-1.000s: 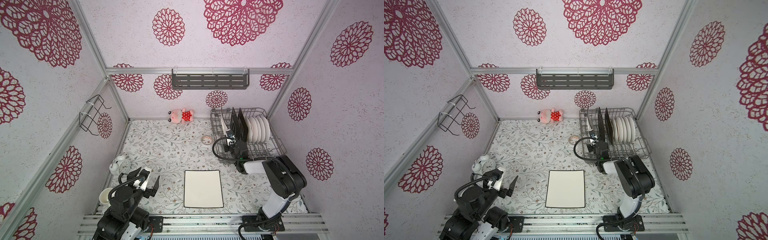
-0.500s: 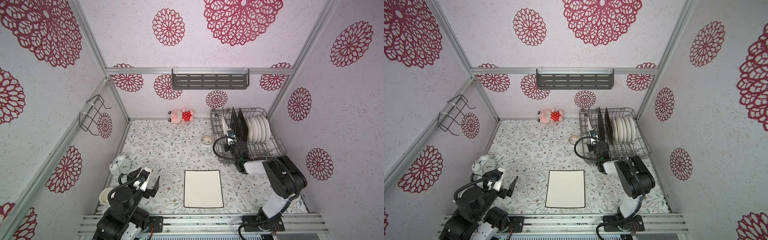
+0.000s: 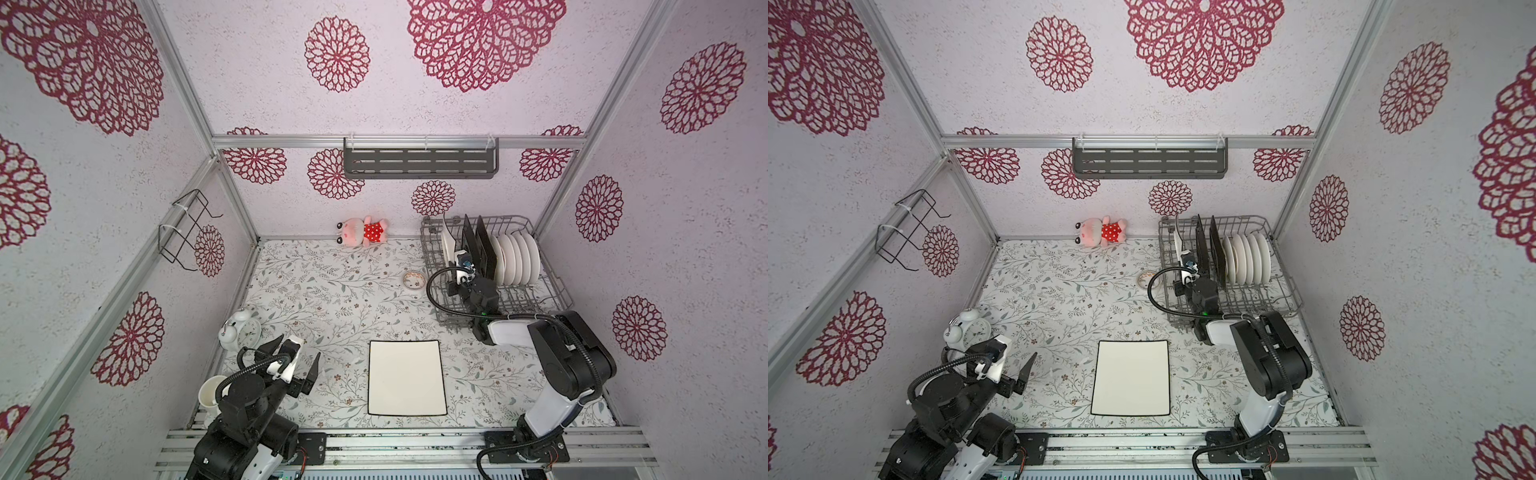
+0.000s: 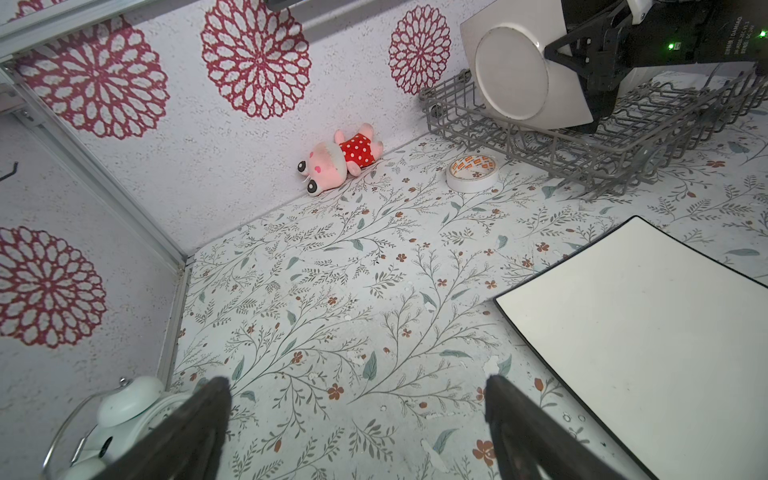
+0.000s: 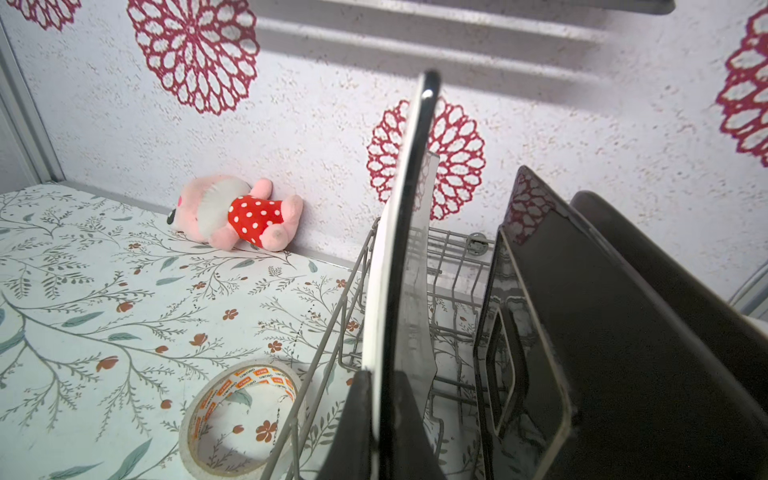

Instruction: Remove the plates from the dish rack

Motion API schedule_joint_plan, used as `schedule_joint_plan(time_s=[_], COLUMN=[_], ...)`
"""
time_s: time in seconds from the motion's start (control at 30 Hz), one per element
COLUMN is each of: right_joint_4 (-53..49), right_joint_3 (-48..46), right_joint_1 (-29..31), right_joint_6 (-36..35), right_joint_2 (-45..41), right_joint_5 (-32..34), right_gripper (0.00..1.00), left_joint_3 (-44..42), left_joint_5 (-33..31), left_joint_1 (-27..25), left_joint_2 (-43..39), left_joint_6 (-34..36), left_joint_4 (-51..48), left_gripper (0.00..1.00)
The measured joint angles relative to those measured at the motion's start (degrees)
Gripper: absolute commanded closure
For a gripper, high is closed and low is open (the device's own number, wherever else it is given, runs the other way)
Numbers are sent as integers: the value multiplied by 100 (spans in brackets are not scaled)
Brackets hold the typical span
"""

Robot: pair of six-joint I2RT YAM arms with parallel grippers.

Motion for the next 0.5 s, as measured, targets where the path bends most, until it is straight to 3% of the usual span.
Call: schedule_joint_plan(time_s=[0.5], right_joint_4=[-57], right_joint_3=[0], right_joint_1=[11], right_joint_6=[101], right_joint_2=[-369], right_joint_5=[-186], right_gripper=[100], left_joint_3=[0], left_joint_5=[39], left_joint_1=[-2], left_joint_2=[-83], left_joint_6=[0], left_joint_4=[-2], left_gripper=[2])
